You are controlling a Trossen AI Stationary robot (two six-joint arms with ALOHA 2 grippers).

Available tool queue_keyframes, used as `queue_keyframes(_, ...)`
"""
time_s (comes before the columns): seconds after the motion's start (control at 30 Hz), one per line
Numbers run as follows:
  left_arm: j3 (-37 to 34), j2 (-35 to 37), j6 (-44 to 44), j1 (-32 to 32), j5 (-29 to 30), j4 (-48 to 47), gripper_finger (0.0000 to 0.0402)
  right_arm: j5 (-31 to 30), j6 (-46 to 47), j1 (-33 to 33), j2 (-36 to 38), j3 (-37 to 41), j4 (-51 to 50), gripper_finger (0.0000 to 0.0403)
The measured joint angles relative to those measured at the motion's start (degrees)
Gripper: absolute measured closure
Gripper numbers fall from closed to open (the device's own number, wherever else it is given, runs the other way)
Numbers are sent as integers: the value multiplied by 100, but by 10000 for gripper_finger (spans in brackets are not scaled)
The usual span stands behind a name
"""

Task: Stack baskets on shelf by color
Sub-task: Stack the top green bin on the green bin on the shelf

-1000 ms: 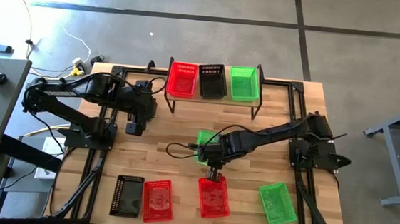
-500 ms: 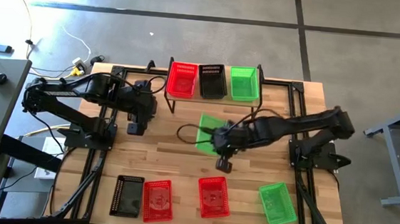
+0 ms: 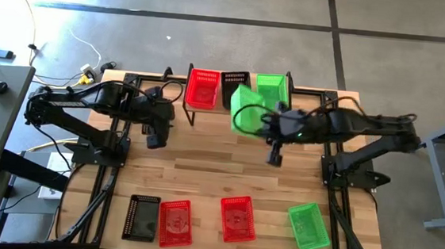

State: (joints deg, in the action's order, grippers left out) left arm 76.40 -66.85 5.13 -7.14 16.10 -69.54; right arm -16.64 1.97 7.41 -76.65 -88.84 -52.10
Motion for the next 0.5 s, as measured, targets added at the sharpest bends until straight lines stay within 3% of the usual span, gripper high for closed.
queue_keyframes(0.23,0,0,784,-2,146,0,259,-592,-1416,-603,304,-2,-232,403)
queue_keyframes(0.5,0,0,1752,0,168,-2,259,-628,-2409,-1562,91,-1,-1293,403)
